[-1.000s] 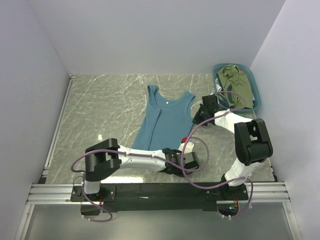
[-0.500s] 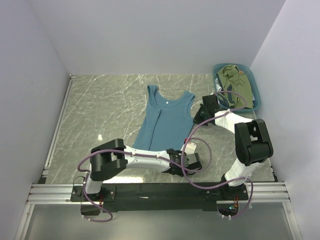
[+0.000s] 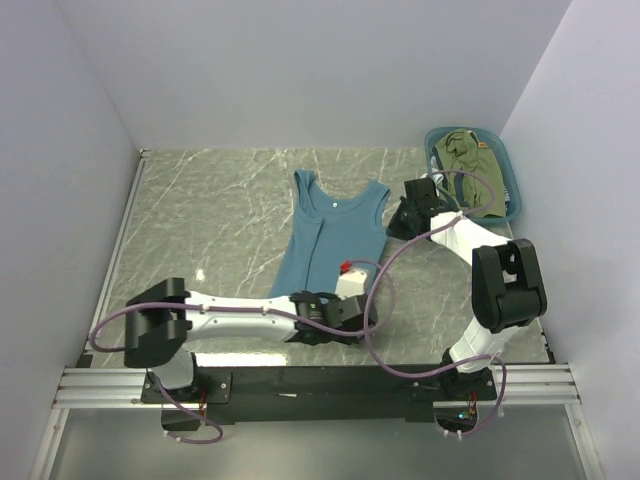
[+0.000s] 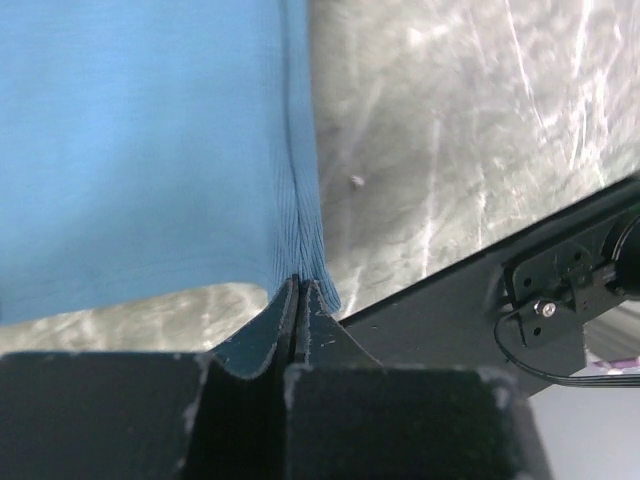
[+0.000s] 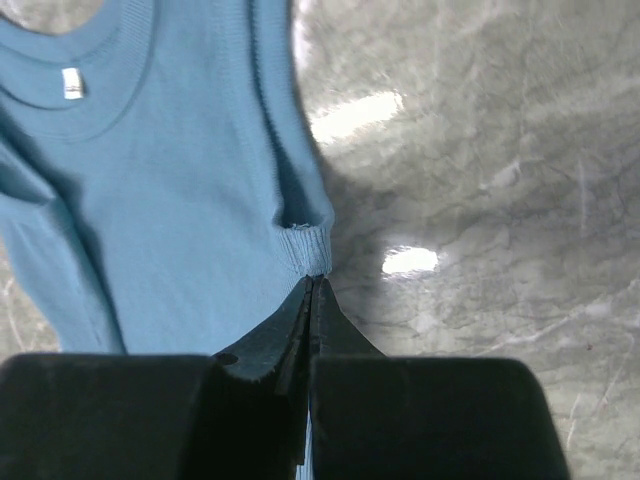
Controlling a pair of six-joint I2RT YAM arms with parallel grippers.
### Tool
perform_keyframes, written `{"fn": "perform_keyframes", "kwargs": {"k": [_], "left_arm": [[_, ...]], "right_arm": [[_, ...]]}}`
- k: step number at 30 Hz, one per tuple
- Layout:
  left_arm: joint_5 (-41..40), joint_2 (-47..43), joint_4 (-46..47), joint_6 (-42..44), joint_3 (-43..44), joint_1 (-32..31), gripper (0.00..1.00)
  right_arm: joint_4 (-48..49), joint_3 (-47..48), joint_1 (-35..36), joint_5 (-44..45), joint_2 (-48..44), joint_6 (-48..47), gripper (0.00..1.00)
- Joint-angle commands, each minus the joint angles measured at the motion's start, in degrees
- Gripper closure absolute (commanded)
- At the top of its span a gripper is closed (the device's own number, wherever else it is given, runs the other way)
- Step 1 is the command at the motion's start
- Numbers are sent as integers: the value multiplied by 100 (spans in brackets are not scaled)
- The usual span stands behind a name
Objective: Fold and stack the tank tops
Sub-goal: Fold the tank top
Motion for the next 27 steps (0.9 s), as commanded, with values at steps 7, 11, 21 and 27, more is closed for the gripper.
{"fn": "perform_keyframes", "kwargs": {"k": [7,11,21,27], "left_arm": [[34,-1237,293,-672,-1235,567,100],[130,-1484,293,-796,-1587,726,99],[192,-1897,47,-1077,-2088,876,99],[350,-1985,3,-1174,-2352,1016,99]], "right_arm": [[-210,1105,544,230,433,22,100],[-430,1686,853,415,890,57,100],[-861,2952,1468,626,1998,119,100],[-967,3260,1644,731,2315,110,100]]}}
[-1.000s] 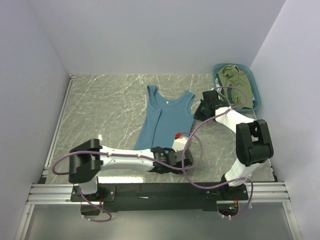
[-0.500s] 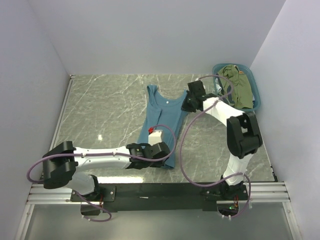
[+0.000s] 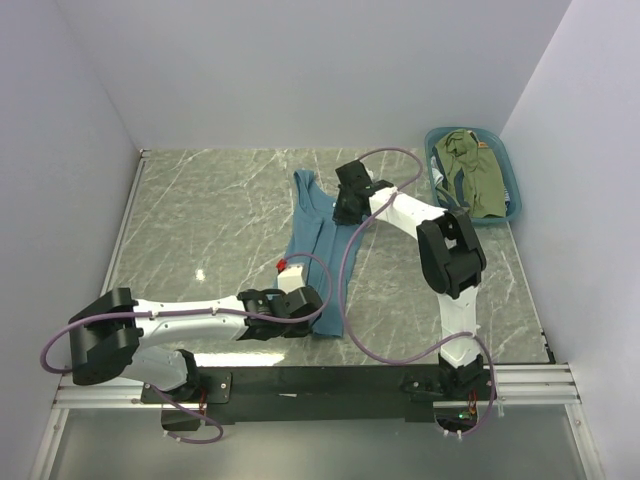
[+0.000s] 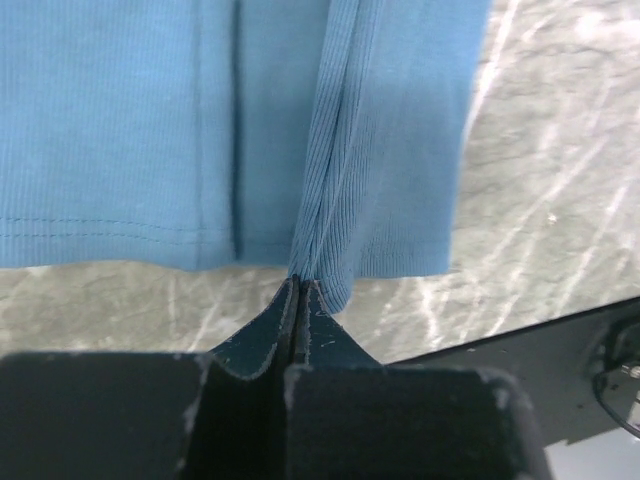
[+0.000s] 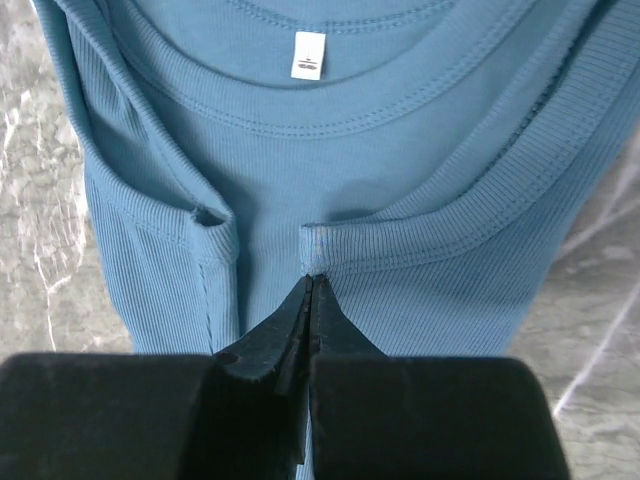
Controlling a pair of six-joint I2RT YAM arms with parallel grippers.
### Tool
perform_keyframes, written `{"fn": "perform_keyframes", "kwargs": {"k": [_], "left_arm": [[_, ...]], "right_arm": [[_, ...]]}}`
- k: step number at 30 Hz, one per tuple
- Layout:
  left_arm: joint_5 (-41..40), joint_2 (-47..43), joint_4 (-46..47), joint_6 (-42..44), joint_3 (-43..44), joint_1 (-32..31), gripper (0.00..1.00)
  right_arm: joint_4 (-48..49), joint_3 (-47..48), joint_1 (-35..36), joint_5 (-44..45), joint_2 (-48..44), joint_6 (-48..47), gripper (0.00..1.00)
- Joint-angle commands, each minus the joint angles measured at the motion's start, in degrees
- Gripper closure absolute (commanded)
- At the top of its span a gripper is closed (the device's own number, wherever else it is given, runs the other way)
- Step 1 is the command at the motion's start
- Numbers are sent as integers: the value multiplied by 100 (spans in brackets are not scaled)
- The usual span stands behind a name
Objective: Fold and stack the tank tops
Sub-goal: Fold the tank top
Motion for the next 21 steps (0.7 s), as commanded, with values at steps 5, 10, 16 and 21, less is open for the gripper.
{"fn": "perform_keyframes", "kwargs": {"k": [5,10,16,21], "left_arm": [[272,-105,-107,-169,-211,88,99],[351,-17,-71,-125,-255,123,99],[333,-52,-177,-2,-71,193,87],[334,-236,-326,112,61,307,62]], "right_arm": [[17,408,68,314,187,7,100],[34,497,86,279,336,-63,100],[201,531,86,226,249,-247,79],[298,628,86,191,38,-371,57]]}}
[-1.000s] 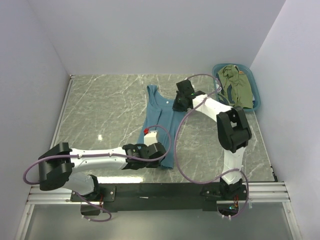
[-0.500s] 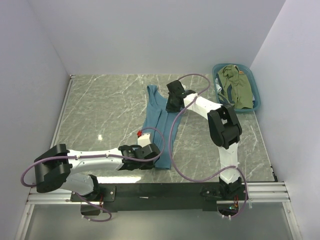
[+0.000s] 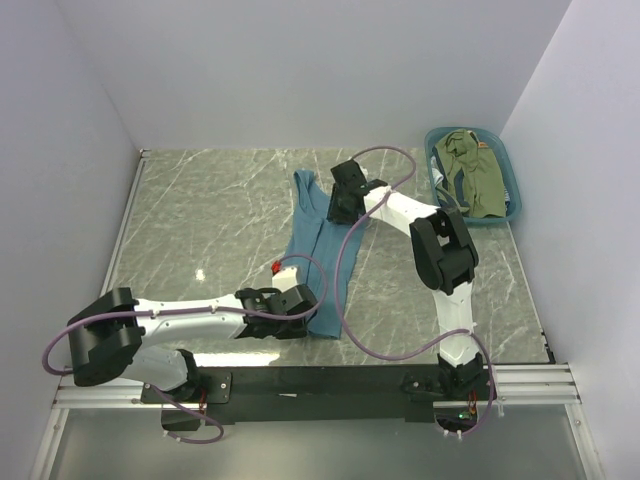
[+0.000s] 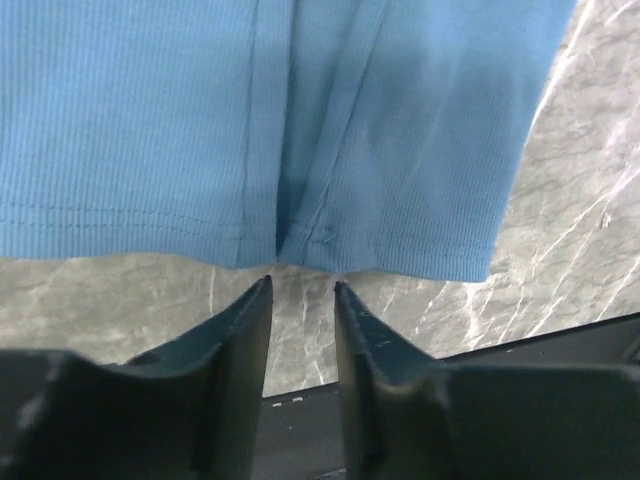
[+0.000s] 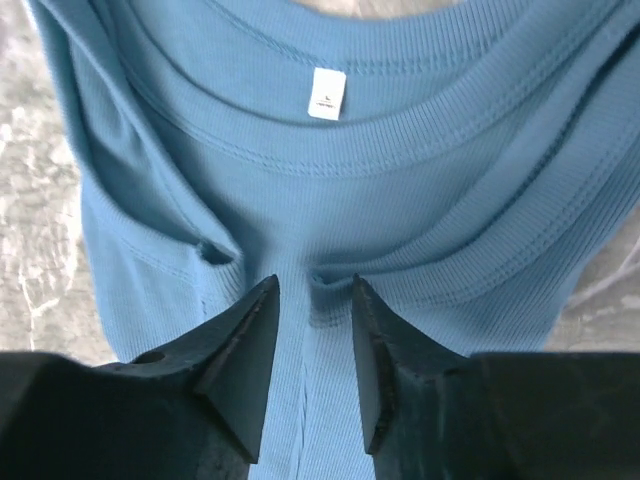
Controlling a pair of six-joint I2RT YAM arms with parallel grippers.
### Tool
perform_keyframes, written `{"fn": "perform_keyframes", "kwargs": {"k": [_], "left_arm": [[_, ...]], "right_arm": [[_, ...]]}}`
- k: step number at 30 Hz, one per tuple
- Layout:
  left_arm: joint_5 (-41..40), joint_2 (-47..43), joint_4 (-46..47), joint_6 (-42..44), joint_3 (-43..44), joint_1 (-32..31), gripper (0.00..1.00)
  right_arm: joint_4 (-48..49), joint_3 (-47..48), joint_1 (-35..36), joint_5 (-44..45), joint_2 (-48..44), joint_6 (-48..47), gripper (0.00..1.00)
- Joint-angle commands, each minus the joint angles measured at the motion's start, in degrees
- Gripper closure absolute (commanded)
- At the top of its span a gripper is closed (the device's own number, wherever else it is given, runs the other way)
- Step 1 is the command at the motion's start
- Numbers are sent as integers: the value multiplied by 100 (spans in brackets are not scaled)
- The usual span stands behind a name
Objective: Fold and stack the tank tops
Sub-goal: Fold the tank top
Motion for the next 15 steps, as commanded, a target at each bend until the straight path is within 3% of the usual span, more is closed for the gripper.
{"fn": "perform_keyframes", "kwargs": {"k": [1,5,8,12,15], "left_arm": [[28,-278,-256,110,315,91,57],[-25,-647,-485,356,736,599,55],[308,-762,-143,769,1026,1618,57],[519,-192,331,1252,1685,3259,62],[616,616,911,1429,2474,4025,68]], "right_arm": [[307,292,7,73,-373,-189,56],[544,405,7,-93,-505,-216,55],[597,923,-10,-252,-269,-295,55],[202,1890,-115,-505,381,-181,62],[465,1769,-133,-840,365,21,68]]}}
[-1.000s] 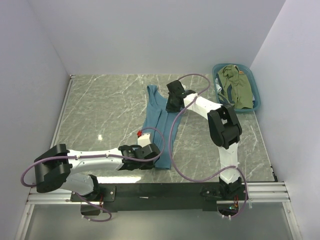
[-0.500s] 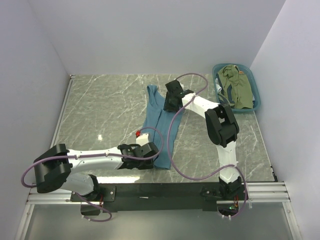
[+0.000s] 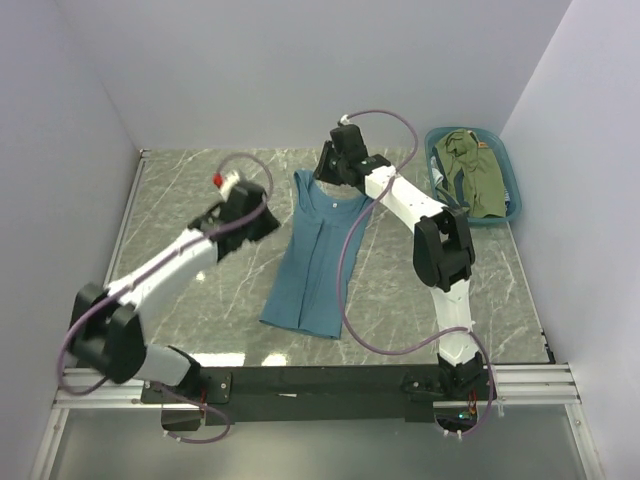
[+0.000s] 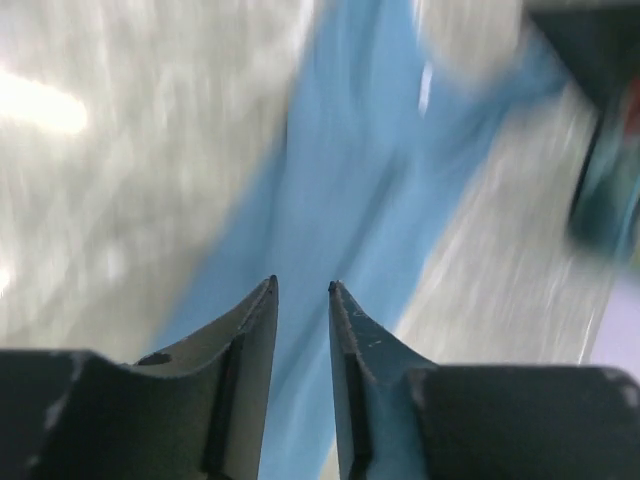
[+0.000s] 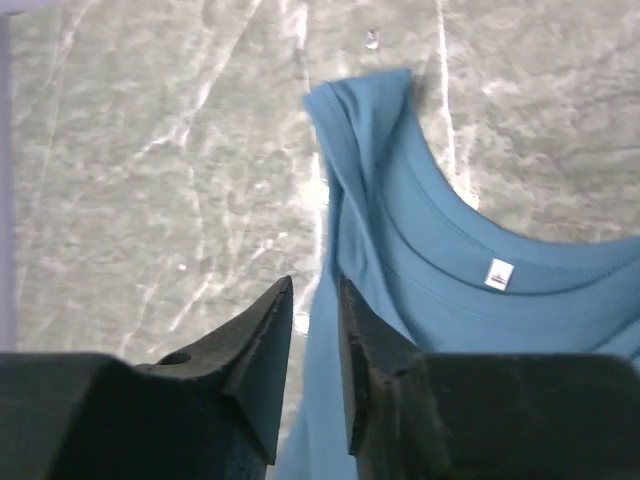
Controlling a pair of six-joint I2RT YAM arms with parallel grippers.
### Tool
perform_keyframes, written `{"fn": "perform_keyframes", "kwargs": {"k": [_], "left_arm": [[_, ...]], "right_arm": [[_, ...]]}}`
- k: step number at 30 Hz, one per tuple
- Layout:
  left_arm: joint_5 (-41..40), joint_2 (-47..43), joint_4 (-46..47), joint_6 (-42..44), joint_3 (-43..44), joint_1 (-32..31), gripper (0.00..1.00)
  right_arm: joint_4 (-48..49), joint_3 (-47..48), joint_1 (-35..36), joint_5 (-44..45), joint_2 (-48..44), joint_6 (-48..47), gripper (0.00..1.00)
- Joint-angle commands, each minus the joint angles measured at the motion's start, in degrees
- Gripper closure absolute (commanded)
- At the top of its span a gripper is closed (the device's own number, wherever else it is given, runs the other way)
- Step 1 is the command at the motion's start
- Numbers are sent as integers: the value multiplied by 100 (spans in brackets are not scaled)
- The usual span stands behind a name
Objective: Fold and stack the tank tops
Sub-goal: Fold the tank top
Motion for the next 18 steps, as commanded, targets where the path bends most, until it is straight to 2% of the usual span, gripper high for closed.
{"fn": "perform_keyframes", "kwargs": {"k": [1,4,12,18], "left_arm": [[349,955,820,515,732,732,71],[568,1993,1653,726,1514,1181,72],[1651,4962,1956,1025,4332,1647,74],[2336,6220,2079,1025,5748,1727,68]], "right_arm": [[150,31,-72,-419,111,183,71],[221,21,-63,-604,155,245,74],[406,644,-300,-954,804,403,75],[800,1180,-564,-1438,1445,851,81]]}}
